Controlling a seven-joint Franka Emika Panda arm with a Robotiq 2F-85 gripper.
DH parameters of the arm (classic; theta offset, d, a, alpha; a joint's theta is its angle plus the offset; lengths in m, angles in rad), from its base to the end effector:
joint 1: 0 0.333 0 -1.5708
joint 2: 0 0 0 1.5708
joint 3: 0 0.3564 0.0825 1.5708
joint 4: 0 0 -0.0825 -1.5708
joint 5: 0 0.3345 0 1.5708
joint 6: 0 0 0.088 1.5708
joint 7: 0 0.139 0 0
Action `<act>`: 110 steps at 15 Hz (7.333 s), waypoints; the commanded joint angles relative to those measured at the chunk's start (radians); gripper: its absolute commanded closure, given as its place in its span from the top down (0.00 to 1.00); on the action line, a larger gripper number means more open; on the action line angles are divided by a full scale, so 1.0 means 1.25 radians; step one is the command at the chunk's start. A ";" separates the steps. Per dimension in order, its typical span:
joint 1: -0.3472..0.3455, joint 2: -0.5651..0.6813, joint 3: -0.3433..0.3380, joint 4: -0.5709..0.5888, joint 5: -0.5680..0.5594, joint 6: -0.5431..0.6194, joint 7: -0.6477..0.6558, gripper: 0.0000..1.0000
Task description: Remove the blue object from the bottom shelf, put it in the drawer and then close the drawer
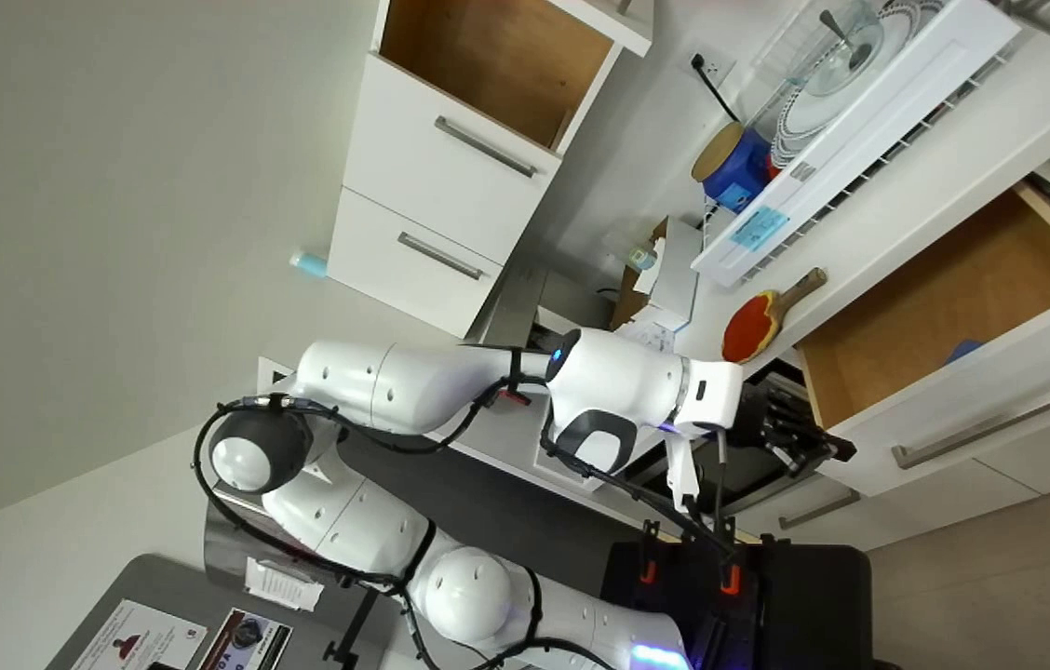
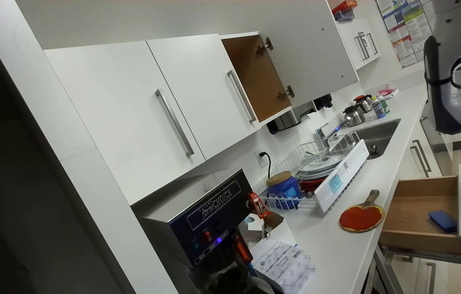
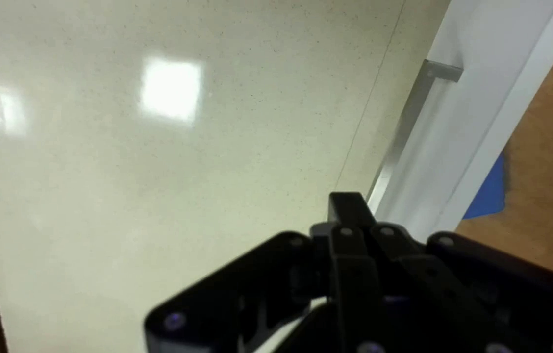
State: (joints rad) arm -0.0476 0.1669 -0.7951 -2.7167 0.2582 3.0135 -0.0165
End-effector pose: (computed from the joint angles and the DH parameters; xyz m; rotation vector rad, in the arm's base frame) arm 0.2575 -0.3237 0.2643 2.5850 -1.5171 0.2252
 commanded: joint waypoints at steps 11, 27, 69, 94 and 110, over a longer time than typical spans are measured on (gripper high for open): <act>-0.203 0.199 0.199 0.159 0.095 -0.034 0.085 0.00; -0.446 0.400 0.571 0.323 0.387 0.066 0.077 0.00; -0.375 0.526 0.668 0.653 0.708 0.054 0.023 0.00; -0.564 0.561 0.605 0.681 0.925 -0.555 -0.245 0.04; -0.432 0.695 0.504 0.809 1.290 -0.795 -0.339 0.00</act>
State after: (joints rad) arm -0.6461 1.0141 -0.1283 -1.7402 1.8282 2.0533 -0.4458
